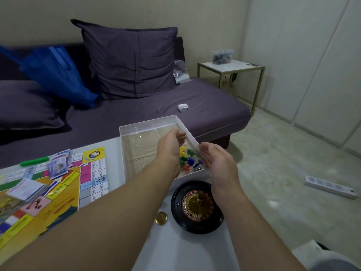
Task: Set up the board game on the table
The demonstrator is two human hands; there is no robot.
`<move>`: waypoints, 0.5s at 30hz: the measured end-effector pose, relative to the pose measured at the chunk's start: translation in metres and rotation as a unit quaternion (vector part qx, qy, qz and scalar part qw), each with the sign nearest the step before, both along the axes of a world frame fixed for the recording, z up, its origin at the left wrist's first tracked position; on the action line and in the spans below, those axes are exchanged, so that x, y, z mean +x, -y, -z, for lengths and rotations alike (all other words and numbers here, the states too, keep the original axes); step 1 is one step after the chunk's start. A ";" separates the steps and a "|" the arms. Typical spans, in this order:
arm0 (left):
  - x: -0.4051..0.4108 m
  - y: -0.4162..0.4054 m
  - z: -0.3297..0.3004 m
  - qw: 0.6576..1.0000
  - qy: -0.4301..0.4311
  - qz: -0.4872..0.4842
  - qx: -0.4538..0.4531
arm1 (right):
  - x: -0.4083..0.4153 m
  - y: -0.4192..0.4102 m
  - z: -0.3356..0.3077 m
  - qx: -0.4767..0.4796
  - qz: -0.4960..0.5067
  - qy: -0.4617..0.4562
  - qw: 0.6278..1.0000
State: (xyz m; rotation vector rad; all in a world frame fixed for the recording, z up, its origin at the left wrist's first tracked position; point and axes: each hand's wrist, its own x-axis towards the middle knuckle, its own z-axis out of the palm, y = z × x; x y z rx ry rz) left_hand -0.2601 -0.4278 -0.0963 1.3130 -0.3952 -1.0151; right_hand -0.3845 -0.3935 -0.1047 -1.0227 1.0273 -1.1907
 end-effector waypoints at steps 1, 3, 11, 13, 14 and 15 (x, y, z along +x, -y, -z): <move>0.000 -0.004 -0.003 1.000 0.003 0.002 0.002 | 0.000 -0.001 -0.002 -0.002 0.003 0.006 1.000; 0.002 -0.010 -0.006 1.000 0.015 0.010 0.003 | -0.001 -0.005 -0.008 -0.012 0.008 0.001 1.000; 0.032 -0.079 -0.038 0.996 0.081 0.022 0.012 | 0.004 -0.049 -0.018 -0.198 -0.094 -0.376 0.900; 0.035 -0.106 -0.046 0.996 0.088 0.020 0.029 | 0.014 -0.066 -0.013 -0.214 -0.202 -0.495 0.818; 0.037 -0.121 -0.048 0.995 0.087 0.020 0.038 | 0.020 -0.073 -0.009 -0.229 -0.239 -0.540 0.774; 0.038 -0.135 -0.049 0.995 0.086 0.023 0.045 | 0.024 -0.078 -0.004 -0.259 -0.254 -0.573 0.735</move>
